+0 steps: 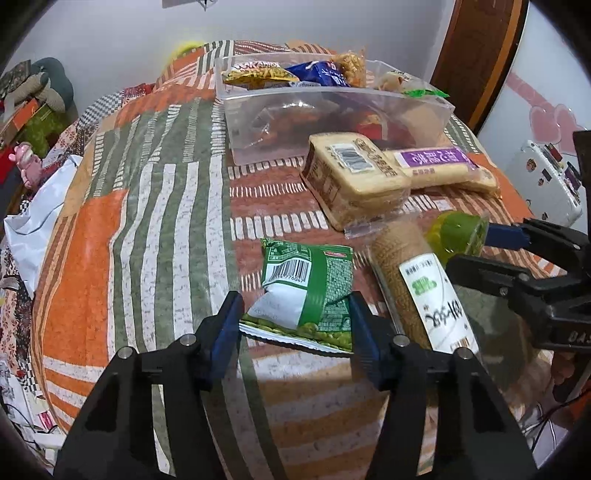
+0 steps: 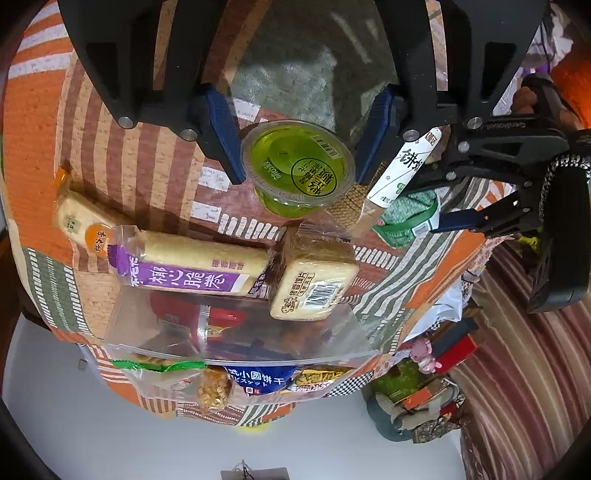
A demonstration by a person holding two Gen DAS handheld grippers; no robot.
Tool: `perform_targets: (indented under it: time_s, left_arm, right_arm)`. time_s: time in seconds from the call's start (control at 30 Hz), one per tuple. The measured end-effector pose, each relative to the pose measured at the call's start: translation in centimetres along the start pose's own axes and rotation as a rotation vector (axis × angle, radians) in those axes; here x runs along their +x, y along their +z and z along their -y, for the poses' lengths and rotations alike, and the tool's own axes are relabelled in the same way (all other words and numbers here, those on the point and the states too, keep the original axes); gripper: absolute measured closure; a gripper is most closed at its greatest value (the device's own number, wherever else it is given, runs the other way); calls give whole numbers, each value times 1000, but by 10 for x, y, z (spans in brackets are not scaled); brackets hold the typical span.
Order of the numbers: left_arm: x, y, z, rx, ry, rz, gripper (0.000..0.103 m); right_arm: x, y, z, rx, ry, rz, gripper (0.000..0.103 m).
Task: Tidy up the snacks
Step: 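Grasp the green snack packet with the left tool while the right tool grasps the green jelly cup, then carry the packet and jelly cup over the clear box and release them inside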
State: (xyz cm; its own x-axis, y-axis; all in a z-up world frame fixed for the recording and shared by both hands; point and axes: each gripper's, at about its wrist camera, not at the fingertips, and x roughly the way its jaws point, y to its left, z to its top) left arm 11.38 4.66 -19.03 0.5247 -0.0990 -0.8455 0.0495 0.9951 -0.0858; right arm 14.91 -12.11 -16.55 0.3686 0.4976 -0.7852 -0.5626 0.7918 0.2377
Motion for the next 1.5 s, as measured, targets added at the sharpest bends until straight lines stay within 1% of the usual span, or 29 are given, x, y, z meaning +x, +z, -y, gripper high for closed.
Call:
perform_targets:
  time_s: [0.07,0.23,0.4,0.57,0.8,0.9,1.0,1.13,1.3,1.33,1.37,1.4,1.47,1.5]
  left_arm:
    - [1,2,-1,-1,0,9,49]
    - [-6,8,-4,-8,10,37,50]
    - [-24,19,-12,-18,29,97,50]
    - [-43,35,-15,-28,36,159,50]
    - [-61,65,-16,-37,34,241,50]
    - [-65,81,-17,-45,23,268,50]
    - [-65,96,-20,-48,35,294,50]
    - [-59,113,-23,-57,33,304,50]
    - [-45,129,-27,-62,36,304,50]
    - [-42,132,-27,-63,35,303,50]
    - [-37,135,-28,-66,33,299,50]
    - [-33,138,-28,-67,30,296,50]
    - [-24,142,-28,-69,29,286,50]
    - [-16,144,-29,-71,34,274,50]
  right_arm:
    - [-1,1,1,2,-8,6,47]
    - [-10,1,8,17,-19,20,47]
    - [-19,4,17,45,-22,44,47]
    - [-32,13,20,49,-31,89,47]
    - [-49,42,23,31,-51,171,47]
    - [-56,56,23,23,-61,209,47]
    - [-58,67,23,17,-69,235,47]
    - [-56,82,24,12,-81,261,47]
    - [-47,99,25,8,-84,273,48]
    - [-45,101,27,6,-80,276,50]
    - [-42,106,27,1,-88,277,72]
    - [-38,111,28,-3,-74,262,82]
    - [-31,118,32,7,-54,266,82]
    - [-26,120,32,7,-64,259,82]
